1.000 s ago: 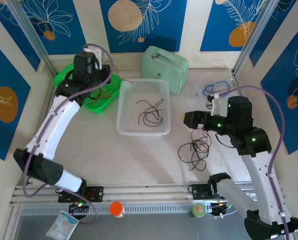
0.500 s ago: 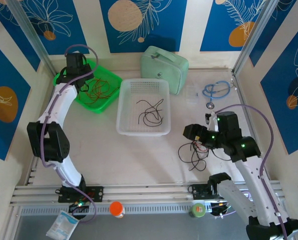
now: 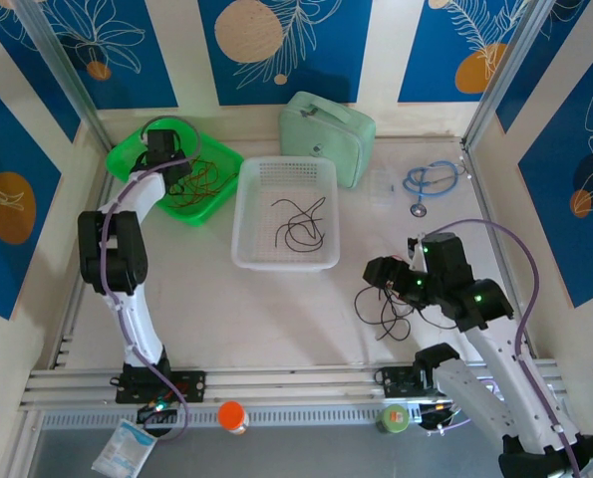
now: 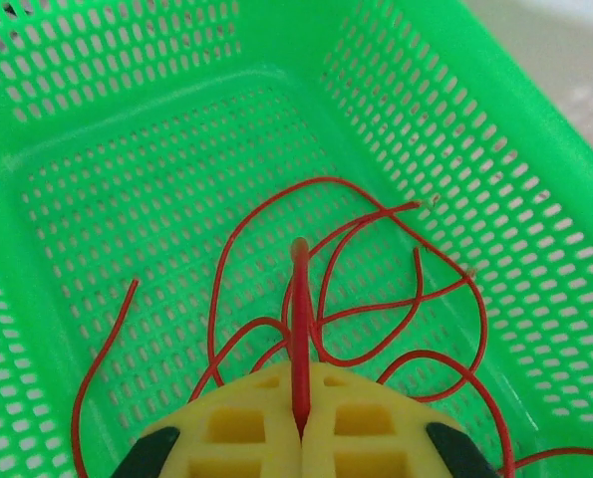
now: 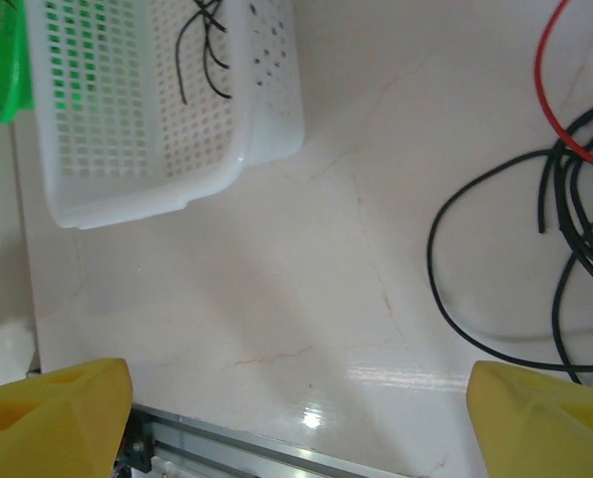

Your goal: Untangle the cables

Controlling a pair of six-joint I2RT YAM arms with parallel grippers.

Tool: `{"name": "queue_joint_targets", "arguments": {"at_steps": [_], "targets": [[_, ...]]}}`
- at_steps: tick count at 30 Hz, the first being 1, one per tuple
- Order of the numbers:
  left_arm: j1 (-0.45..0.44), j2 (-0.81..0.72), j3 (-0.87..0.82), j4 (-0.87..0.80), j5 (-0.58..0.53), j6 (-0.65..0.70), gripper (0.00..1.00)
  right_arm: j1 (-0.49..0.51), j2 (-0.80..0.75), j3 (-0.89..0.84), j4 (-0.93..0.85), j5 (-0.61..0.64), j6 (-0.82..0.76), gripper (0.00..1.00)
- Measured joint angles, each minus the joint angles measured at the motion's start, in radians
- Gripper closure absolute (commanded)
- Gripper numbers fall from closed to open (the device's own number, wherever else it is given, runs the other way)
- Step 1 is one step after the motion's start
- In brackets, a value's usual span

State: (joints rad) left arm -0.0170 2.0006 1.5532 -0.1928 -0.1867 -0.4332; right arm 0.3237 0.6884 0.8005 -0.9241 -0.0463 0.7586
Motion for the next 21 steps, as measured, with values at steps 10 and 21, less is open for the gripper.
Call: {"name": "queue_joint_targets", "arguments": {"at_steps": [10, 21], "targets": [[-0.003, -0.056, -0.084, 0.058, 0.101, 0.01, 0.0, 0.031, 0.052, -0.021, -0.095, 0.227, 0.092, 0.22], [-0.02, -0.323, -0.023, 0.034, 0.205, 0.065, 0.0, 0.126, 0.239, -0.11, -0.02, 0.245, 0.151, 0.39]]}}
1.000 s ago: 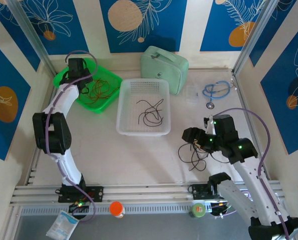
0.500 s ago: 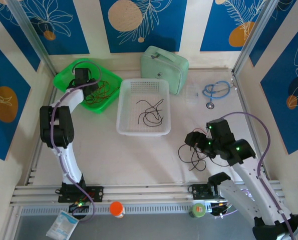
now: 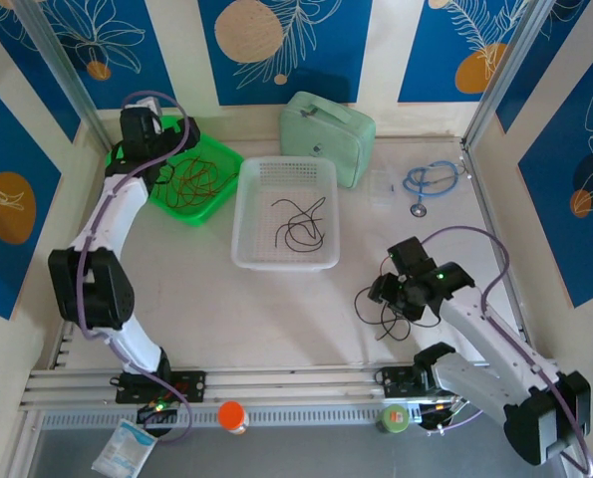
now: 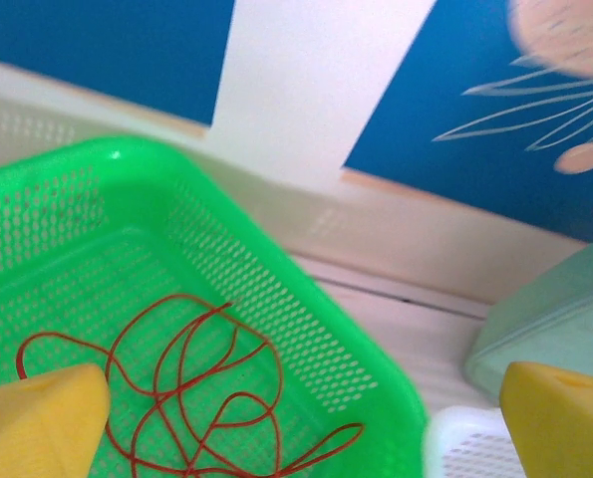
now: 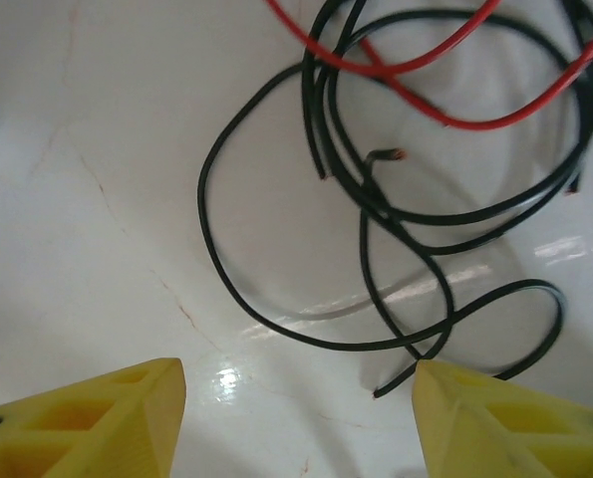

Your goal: Untangle the cables

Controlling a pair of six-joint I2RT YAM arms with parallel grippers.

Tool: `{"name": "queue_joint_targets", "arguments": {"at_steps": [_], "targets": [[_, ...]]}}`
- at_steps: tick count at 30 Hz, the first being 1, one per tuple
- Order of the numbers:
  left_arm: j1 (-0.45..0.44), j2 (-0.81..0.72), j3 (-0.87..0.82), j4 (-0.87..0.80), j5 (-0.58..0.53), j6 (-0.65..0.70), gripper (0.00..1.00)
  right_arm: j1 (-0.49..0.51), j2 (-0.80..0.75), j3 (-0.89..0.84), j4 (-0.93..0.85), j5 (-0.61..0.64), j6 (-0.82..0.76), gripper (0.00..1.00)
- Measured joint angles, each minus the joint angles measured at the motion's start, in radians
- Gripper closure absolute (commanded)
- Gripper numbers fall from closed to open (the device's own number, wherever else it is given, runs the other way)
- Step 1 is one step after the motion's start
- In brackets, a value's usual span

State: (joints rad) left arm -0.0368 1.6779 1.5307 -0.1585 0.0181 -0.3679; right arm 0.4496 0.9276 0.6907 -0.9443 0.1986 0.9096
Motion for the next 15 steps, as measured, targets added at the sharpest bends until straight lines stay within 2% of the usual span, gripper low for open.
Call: {"name": "queue_joint_targets", "arguments": {"at_steps": [7, 15], "targets": [[-0.012, -0.106, 0.055, -0.123, 0.026, 0.02, 0.0, 0.135, 0.19, 0.0, 0.101, 0.004, 0.025, 0.4], [-0.014, -0.228, 0.061, -0.262, 0.034, 0.029, 0.0, 0.216, 0.474, 0.014, 0.201, 0.057, 0.023, 0.46]]}}
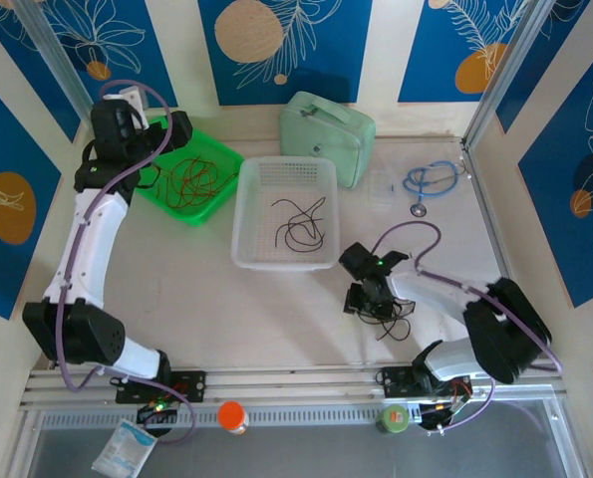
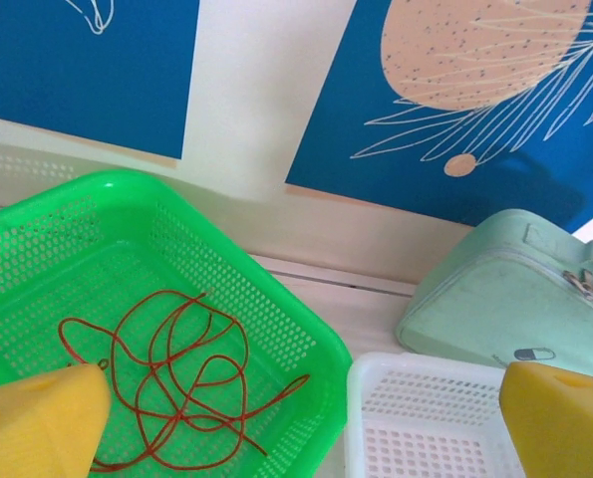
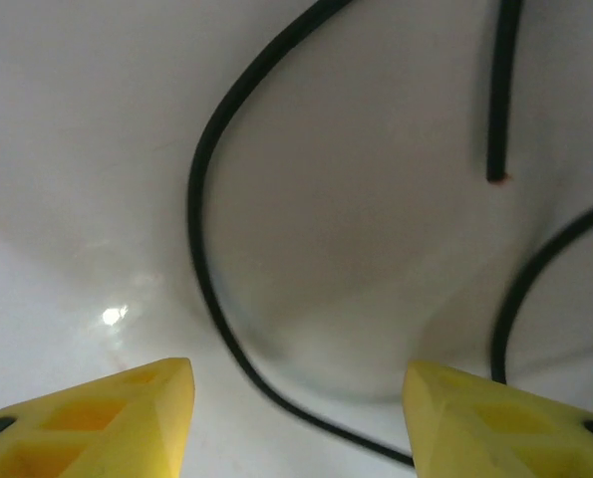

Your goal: Untangle the cables

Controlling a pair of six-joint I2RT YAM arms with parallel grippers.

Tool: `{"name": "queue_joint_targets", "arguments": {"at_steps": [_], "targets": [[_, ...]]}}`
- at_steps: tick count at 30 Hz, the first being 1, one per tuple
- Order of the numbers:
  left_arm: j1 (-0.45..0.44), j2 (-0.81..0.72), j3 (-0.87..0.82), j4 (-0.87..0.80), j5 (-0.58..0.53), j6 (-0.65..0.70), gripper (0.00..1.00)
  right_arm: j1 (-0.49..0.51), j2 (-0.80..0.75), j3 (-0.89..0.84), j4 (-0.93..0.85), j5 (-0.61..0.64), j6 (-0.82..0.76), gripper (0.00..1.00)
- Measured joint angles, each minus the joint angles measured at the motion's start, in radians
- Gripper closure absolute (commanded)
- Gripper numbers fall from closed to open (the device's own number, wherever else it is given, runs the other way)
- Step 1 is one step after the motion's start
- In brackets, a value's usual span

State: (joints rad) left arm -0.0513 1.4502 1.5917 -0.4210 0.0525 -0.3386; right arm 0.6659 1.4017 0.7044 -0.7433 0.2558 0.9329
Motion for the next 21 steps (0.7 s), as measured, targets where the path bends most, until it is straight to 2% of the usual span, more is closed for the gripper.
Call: {"name": "queue_joint_targets", "arguments": {"at_steps": [4, 6, 9, 17, 21], "targets": [[-0.003, -0.077, -0.014, -0.034, 0.003, 0.0, 0.0, 0.023, 0.079, 0.051, -0.017, 0.024, -0.01, 0.58], [-0.004, -0.116, -0.03, -0.045, 0.009, -0.001, 0.0, 0.039, 0.102, 0.07, -0.021, 0.028, -0.008, 0.69], [-0.005, -0.162, -0.058, -0.06, 0.02, -0.004, 0.0, 0.057, 0.12, 0.084, -0.019, 0.032, -0.008, 0.81], [-0.009, -0.234, -0.119, -0.096, 0.049, -0.03, 0.0, 0.063, 0.08, 0.05, 0.022, 0.036, 0.006, 1.0], [-0.03, -0.291, -0.168, -0.1, 0.065, -0.05, 0.0, 0.058, 0.049, 0.026, 0.043, 0.032, 0.007, 1.0]]}}
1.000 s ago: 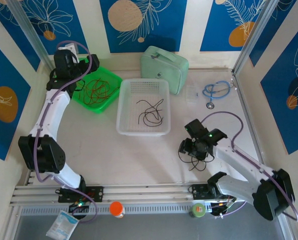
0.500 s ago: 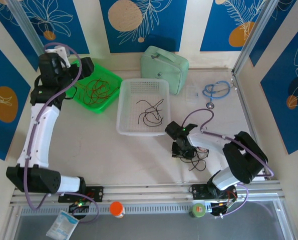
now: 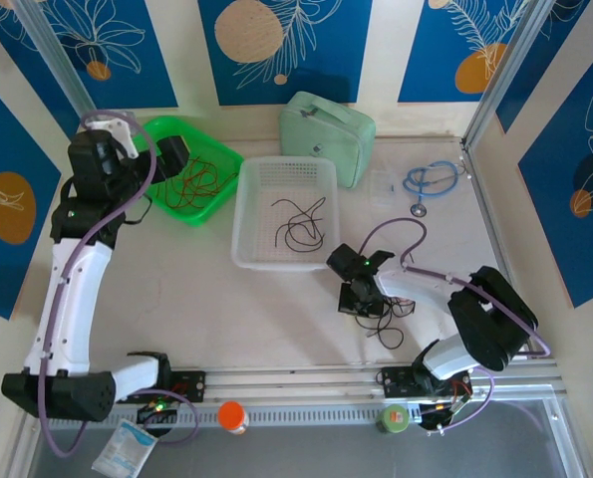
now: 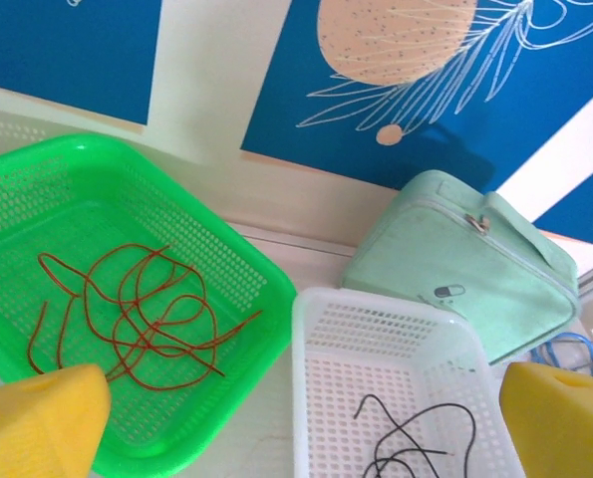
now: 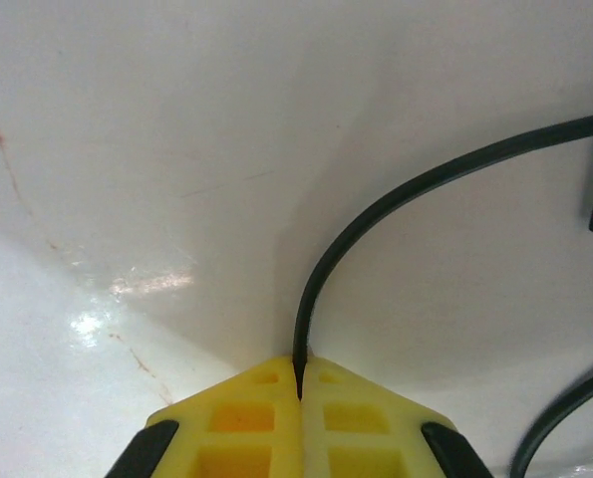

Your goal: Untangle the cables

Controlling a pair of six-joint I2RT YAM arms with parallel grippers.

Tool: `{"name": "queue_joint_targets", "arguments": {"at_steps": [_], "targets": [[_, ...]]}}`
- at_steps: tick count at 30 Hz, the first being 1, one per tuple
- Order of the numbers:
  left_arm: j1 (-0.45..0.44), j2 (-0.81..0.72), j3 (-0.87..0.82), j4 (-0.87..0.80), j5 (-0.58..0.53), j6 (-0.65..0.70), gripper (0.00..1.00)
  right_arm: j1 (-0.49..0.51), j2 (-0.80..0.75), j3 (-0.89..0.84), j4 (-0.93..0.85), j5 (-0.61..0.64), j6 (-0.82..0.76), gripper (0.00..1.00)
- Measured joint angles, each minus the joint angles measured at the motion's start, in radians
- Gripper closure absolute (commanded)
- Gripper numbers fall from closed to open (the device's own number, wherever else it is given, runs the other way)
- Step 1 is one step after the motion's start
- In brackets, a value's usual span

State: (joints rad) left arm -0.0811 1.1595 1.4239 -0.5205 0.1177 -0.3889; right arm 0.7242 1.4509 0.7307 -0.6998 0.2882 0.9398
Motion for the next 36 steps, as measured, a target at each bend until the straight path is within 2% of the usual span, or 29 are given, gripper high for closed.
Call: {"name": "queue_joint_targets", "arguments": {"at_steps": [5, 13, 20, 27, 31, 36], "targets": [[-0.056, -0.062, -0.043, -0.026, 0.013, -0.013, 0.0, -0.005, -0.074, -0.025, 0.018, -0.003, -0.01, 1.0], [-0.169, -0.084, -0.06, -0.041, 0.013, -0.014, 0.0, -0.055, -0.47, 0.084, -0.087, 0.0, -0.083, 1.0], [-0.226, -0.084, -0.169, 0.036, 0.082, -0.033, 0.02, -0.247, -0.715, 0.23, -0.163, -0.101, -0.183, 1.0], [-0.362, -0.074, -0.182, 0.104, 0.189, -0.006, 0.03, -0.424, -0.723, 0.413, -0.223, -0.262, -0.283, 1.0], [-0.454, -0.048, -0.183, 0.122, 0.243, 0.038, 0.03, -0.457, -0.684, 0.52, -0.237, -0.32, -0.323, 1.0], [-0.59, 0.011, -0.185, 0.124, 0.253, 0.113, 0.03, -0.471, -0.639, 0.647, -0.259, -0.368, -0.354, 1.0]]}}
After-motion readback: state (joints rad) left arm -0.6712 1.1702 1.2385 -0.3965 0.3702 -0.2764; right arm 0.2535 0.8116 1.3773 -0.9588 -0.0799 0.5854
